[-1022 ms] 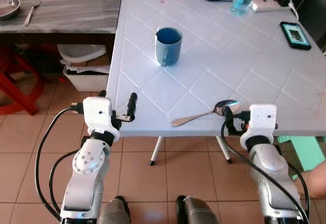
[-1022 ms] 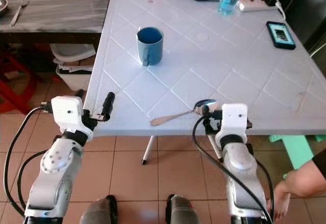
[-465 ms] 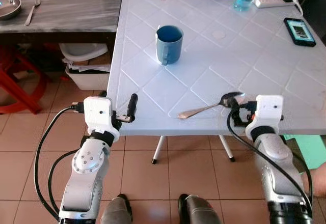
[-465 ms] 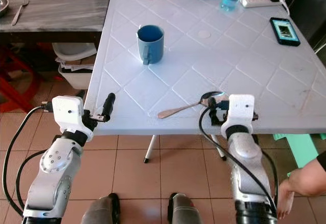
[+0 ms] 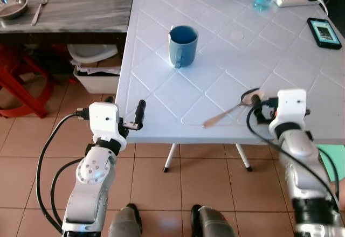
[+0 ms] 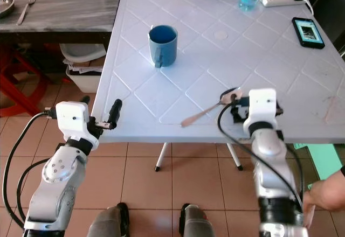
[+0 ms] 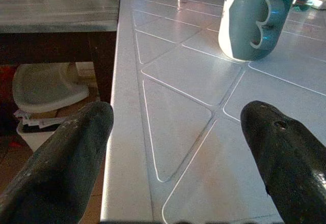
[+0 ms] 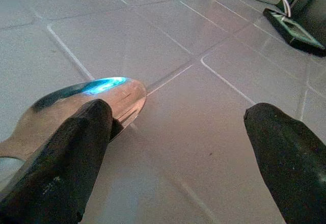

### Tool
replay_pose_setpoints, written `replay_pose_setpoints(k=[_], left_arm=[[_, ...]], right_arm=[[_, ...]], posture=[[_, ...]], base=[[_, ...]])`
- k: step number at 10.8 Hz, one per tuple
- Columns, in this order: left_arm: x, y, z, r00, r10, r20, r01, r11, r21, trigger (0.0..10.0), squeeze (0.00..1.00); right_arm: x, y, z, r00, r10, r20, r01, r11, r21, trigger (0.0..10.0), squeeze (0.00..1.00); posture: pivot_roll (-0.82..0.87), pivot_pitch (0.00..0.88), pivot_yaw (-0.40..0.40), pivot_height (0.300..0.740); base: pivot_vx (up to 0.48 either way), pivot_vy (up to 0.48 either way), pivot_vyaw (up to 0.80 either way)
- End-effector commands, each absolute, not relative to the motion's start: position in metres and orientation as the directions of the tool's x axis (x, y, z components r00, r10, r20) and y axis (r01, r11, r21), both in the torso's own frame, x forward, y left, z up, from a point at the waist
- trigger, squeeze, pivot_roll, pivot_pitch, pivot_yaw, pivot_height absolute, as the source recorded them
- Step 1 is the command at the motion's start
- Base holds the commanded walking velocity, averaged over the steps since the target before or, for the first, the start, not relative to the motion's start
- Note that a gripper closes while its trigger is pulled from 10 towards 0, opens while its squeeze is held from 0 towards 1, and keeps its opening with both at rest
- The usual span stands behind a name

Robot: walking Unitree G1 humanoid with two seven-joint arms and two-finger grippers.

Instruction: Setting the table

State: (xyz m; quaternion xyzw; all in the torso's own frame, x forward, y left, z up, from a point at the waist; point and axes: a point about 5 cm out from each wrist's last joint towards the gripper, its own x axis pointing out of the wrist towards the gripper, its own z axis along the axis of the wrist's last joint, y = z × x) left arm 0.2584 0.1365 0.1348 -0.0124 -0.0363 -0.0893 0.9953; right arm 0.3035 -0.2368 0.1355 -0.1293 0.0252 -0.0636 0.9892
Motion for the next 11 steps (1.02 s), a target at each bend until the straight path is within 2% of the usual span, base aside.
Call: replay_pose_setpoints(k=[1, 4, 5, 6, 7, 9, 11], left_arm=[[0.257, 0.137, 0.136, 0.981, -0.180, 0.072, 0.181, 0.984, -0.003, 10.0, 0.00], [0.258, 0.136, 0.136, 0.981, -0.177, 0.076, 0.178, 0.984, -0.003, 10.0, 0.00], [0.260, 0.135, 0.136, 0.981, -0.179, 0.080, 0.180, 0.984, -0.004, 10.0, 0.00], [0.260, 0.135, 0.136, 0.980, -0.181, 0.081, 0.182, 0.983, -0.005, 10.0, 0.00], [0.259, 0.135, 0.136, 0.979, -0.184, 0.083, 0.185, 0.983, -0.008, 10.0, 0.00], [0.258, 0.134, 0.136, 0.978, -0.192, 0.084, 0.193, 0.981, -0.011, 10.0, 0.00], [0.259, 0.135, 0.136, 0.976, -0.198, 0.087, 0.200, 0.980, -0.013, 10.0, 0.00]], right_arm=[[0.305, -0.241, 0.138, 0.991, -0.133, -0.020, 0.123, 0.955, -0.270, 10.0, 0.00], [0.309, -0.233, 0.152, 0.991, -0.111, 0.069, 0.126, 0.956, -0.266, 10.0, 0.00], [0.305, -0.218, 0.159, 0.988, -0.106, 0.108, 0.124, 0.978, -0.169, 10.0, 0.00], [0.303, -0.210, 0.159, 0.988, -0.105, 0.117, 0.120, 0.984, -0.131, 10.0, 0.00], [0.294, -0.193, 0.155, 0.989, -0.101, 0.104, 0.106, 0.993, -0.051, 10.0, 0.00], [0.277, -0.174, 0.142, 0.997, -0.070, 0.029, 0.069, 0.997, 0.026, 10.0, 0.00], [0.260, -0.175, 0.132, 0.995, -0.089, -0.052, 0.092, 0.993, 0.078, 10.0, 0.00]], posture=[[-0.02, 0.200, 0.019, 0.740], [-0.02, 0.195, 0.015, 0.740], [-0.03, 0.192, 0.011, 0.740], [-0.03, 0.192, 0.011, 0.740], [-0.03, 0.192, 0.010, 0.740], [-0.03, 0.195, 0.007, 0.740], [-0.04, 0.199, 0.004, 0.740]], base=[[0.000, 0.000, 0.00], [0.000, 0.000, 0.00], [0.000, 0.000, 0.00], [0.000, 0.000, 0.00], [0.000, 0.000, 0.00], [0.000, 0.000, 0.00], [0.000, 0.000, 0.00]])
